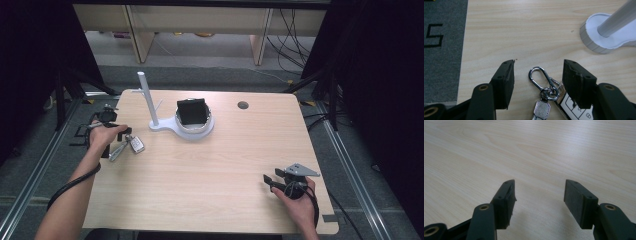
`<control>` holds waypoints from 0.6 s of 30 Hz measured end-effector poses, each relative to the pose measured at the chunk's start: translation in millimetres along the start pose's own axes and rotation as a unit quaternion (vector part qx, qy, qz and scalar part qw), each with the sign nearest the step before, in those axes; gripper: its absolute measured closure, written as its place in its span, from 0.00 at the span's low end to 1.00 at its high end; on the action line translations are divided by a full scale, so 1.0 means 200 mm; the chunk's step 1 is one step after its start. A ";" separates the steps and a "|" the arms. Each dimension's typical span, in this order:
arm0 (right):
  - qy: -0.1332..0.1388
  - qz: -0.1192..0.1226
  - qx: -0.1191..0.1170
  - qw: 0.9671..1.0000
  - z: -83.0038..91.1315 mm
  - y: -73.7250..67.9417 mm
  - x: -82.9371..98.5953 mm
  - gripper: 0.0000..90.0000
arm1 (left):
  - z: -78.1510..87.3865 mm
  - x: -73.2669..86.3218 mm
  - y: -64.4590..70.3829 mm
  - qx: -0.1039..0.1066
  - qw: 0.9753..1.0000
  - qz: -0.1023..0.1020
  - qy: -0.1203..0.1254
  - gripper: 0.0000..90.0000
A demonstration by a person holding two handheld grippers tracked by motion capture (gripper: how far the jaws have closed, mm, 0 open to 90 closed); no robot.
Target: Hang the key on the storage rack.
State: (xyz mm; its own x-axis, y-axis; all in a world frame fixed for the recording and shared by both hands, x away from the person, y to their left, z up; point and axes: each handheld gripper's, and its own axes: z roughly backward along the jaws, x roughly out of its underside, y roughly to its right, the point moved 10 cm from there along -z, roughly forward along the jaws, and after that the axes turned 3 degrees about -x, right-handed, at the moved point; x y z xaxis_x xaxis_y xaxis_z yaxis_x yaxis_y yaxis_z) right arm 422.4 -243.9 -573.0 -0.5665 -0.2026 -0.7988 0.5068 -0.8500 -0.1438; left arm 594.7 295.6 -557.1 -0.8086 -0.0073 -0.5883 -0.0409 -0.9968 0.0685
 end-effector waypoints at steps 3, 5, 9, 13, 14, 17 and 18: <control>0.001 0.010 0.008 1.000 0.00 0.01 0.00 0.48 | -0.01 0.01 -0.01 -0.007 1.000 -0.002 -0.021 0.49; -0.001 -0.004 0.009 1.000 0.00 0.00 0.00 0.48 | -0.01 0.02 0.00 -0.009 1.000 0.007 -0.028 0.49; 0.002 0.010 0.007 1.000 0.00 0.01 0.00 0.48 | -0.03 0.02 0.02 -0.006 0.999 0.010 -0.031 0.50; 0.000 0.004 0.000 1.000 0.00 0.00 0.00 0.48 | -0.05 0.05 0.04 0.000 0.999 0.009 -0.049 0.53; -0.001 0.001 -0.001 1.000 0.00 0.00 0.00 0.48 | -0.05 0.05 0.04 0.003 0.999 0.006 -0.051 0.55; 0.001 -0.007 0.002 1.000 0.00 -0.01 0.00 0.48 | -0.07 0.05 0.05 0.009 0.999 0.015 -0.047 0.59; 0.002 -0.002 0.001 1.000 0.00 -0.01 0.00 0.48 | -0.06 0.06 0.05 0.009 0.998 0.013 -0.055 0.60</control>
State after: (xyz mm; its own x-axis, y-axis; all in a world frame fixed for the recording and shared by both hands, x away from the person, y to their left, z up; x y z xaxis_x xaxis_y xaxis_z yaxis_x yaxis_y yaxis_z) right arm 421.6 -243.1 -572.8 -0.5656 -0.1964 -0.8009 0.5028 -0.8520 -0.1462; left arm 592.4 284.6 -573.1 -0.8692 -0.0225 -0.4940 -0.0292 -0.9949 0.0968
